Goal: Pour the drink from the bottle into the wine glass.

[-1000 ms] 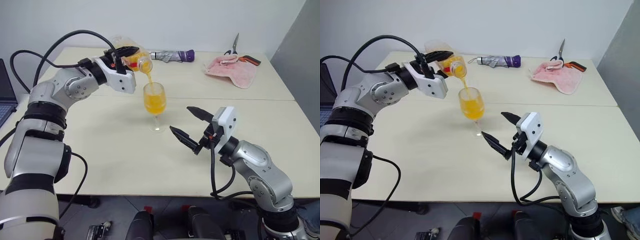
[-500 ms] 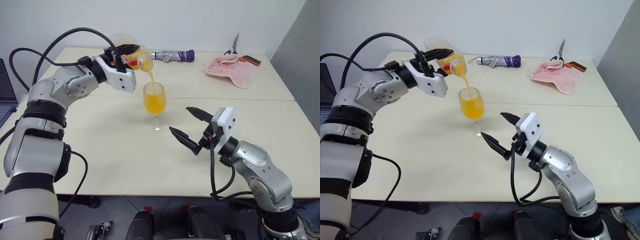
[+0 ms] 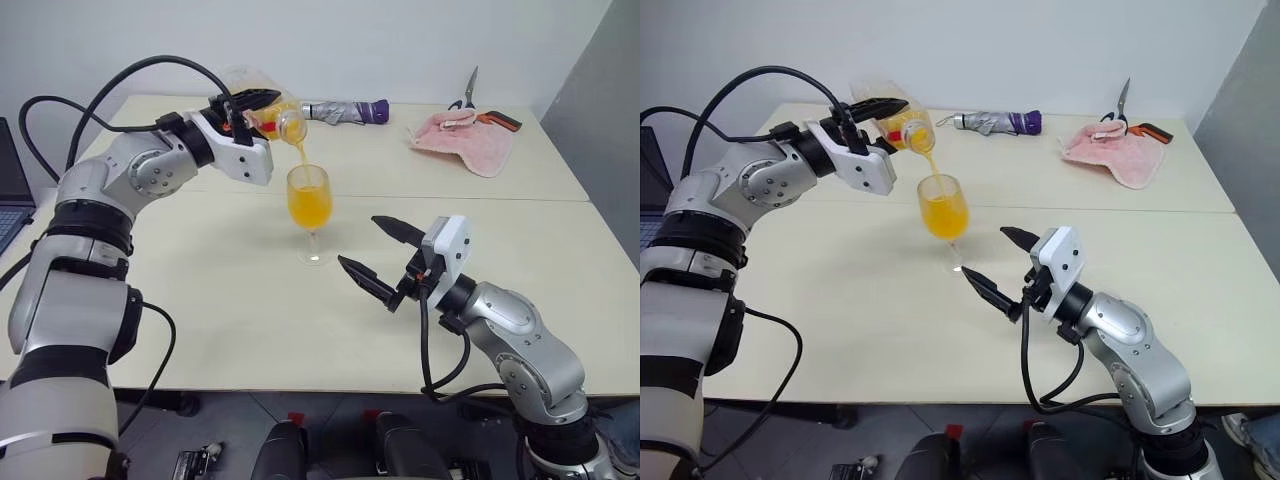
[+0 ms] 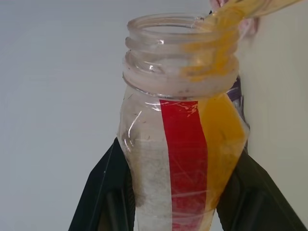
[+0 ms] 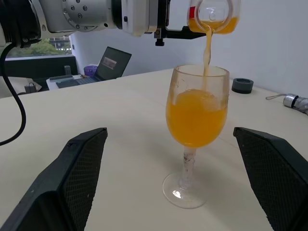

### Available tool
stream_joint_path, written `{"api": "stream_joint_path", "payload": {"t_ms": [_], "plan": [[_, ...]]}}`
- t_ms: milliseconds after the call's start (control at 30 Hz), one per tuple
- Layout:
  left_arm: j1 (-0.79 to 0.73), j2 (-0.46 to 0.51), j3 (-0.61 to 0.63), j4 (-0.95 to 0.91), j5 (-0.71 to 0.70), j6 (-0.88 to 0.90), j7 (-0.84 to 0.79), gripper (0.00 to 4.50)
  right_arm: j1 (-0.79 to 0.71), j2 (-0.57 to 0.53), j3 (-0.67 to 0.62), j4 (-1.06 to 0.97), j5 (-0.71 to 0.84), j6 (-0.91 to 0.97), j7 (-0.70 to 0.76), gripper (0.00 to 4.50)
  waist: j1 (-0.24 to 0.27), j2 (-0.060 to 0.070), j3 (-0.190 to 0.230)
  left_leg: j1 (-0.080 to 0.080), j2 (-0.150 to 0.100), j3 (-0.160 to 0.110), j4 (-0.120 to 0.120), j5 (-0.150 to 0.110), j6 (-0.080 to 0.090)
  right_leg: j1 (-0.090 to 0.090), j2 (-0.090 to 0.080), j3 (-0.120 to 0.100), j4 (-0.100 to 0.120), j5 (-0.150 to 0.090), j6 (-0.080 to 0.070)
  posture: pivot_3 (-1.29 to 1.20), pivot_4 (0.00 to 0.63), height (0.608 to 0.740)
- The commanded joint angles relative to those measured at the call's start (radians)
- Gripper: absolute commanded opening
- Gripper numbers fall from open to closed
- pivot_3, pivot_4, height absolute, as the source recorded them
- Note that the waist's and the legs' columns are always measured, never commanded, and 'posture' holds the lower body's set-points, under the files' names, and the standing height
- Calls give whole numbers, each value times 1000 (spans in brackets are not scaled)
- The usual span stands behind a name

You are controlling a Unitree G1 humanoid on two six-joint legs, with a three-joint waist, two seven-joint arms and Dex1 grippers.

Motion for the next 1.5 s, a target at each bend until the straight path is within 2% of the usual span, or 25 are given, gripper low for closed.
{"api": "stream_joint_path", "payload": {"t_ms": [33, 300, 367, 500, 667, 900, 1100, 1233, 1500], "plan": [[-2, -9, 47, -26, -87, 18, -32, 1688, 0, -3, -4, -32, 3, -15, 4, 4500, 0, 0, 0, 0, 0, 0, 0, 0, 0, 0, 0, 0, 0, 0, 0, 0, 150, 740], [42, -39, 90, -66, -223, 61, -149, 1688, -5, -3, -1, -29, 2, -18, 6, 4500, 0, 0, 0, 0, 0, 0, 0, 0, 0, 0, 0, 0, 0, 0, 0, 0, 150, 740], [67, -64, 118, -89, -305, 94, -208, 1688, -6, -7, -1, -30, 2, -19, 9, 4500, 0, 0, 0, 0, 0, 0, 0, 0, 0, 0, 0, 0, 0, 0, 0, 0, 150, 740], [128, -125, 197, -165, -497, 224, -346, 1688, -12, -16, 1, -30, 1, -20, 21, 4500, 0, 0, 0, 0, 0, 0, 1, 0, 0, 0, 0, 0, 1, 0, 0, 0, 150, 740], [211, -155, 317, -282, -670, 492, -408, 1688, -28, -60, -4, -44, 42, 11, 79, 4500, -5, 0, 0, 0, 1, 0, 1, 0, 0, 0, 0, 0, 2, 0, 0, 0, 150, 740], [418, -146, 474, -479, -811, 834, -386, 1688, -99, -169, -37, -65, 173, 116, 184, 4500, -21, 0, 0, 1, 2, -1, 2, 0, 0, 0, 0, 1, 3, 0, 0, 0, 150, 740], [598, -166, 598, -621, -927, 1042, -345, 1687, -169, -203, -26, -45, 193, 160, 207, 4500, -18, 0, 0, 1, 3, -2, 4, 0, 0, 0, -1, 0, 4, 0, 0, 0, 150, 740], [674, -176, 651, -672, -970, 1119, -317, 1685, -189, -209, -13, -35, 190, 164, 229, 4500, -15, -1, -1, 1, 3, -2, 4, 0, 0, 0, -1, 0, 5, 0, 0, 0, 150, 740], [733, -184, 672, -732, -978, 1190, -275, 1681, -203, -215, -10, -15, 186, 165, 258, 4500, 1, -1, -1, 0, 2, -2, 7, 0, 0, 1, -1, 0, 6, 0, 0, 0, 150, 740]]}}
